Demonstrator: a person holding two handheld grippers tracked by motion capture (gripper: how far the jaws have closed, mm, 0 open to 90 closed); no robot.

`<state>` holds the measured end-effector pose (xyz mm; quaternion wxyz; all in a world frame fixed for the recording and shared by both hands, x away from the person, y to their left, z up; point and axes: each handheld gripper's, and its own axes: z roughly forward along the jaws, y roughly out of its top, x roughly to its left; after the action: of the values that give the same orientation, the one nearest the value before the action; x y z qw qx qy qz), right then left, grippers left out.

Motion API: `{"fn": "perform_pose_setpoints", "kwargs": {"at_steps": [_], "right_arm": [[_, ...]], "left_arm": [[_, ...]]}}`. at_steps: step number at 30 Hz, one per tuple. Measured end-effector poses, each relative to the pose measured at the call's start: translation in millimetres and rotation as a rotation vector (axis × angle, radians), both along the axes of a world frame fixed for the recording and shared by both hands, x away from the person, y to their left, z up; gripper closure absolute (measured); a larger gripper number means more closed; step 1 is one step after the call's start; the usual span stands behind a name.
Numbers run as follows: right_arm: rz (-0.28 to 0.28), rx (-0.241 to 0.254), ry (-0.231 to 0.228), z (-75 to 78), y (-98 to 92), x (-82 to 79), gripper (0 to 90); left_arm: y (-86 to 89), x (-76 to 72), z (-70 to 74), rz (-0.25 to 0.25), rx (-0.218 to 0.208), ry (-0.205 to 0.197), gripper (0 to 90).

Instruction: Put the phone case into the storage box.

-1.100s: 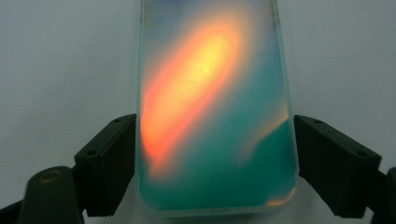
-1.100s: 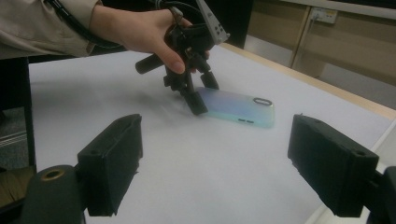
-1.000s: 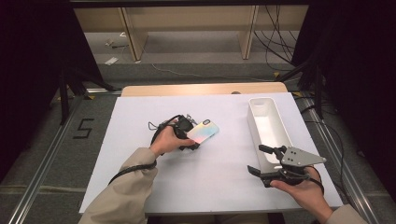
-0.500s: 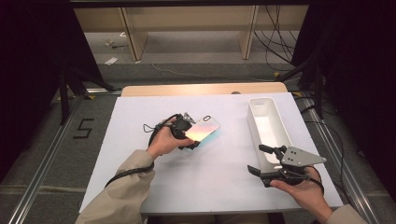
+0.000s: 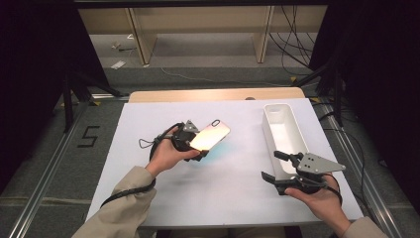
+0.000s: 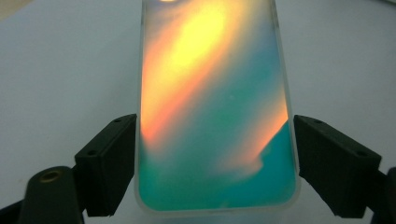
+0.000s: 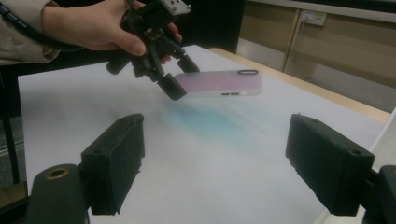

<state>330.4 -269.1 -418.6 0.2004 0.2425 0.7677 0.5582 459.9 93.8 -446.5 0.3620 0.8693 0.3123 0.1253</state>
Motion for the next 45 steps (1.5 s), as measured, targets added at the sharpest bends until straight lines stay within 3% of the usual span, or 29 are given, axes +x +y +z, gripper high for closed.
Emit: {"fn": "perform_pose_setpoints", "kwargs": {"at_steps": [10, 20, 30, 45], "right_arm": [[-0.029, 0.023, -0.003, 11.1, 16.0, 13.4, 20.9], [-0.043, 0.031, 0.004, 20.8, 40.9, 37.7, 22.7], [-0.053, 0.022, 0.067, 17.2, 71.7, 64.7, 23.2], [-0.066, 0.029, 0.138, 8.8, 89.2, 90.2, 23.5]], "left_arm": [[4.1, -26.2, 10.1, -0.02, -0.038, -0.035, 17.0], [2.8, -47.5, 12.9, -0.058, -0.075, -0.048, 17.0], [3.2, -62.3, 12.0, -0.076, -0.085, -0.049, 17.0], [-0.9, -75.1, 14.5, -0.099, -0.095, -0.068, 17.0]]}}
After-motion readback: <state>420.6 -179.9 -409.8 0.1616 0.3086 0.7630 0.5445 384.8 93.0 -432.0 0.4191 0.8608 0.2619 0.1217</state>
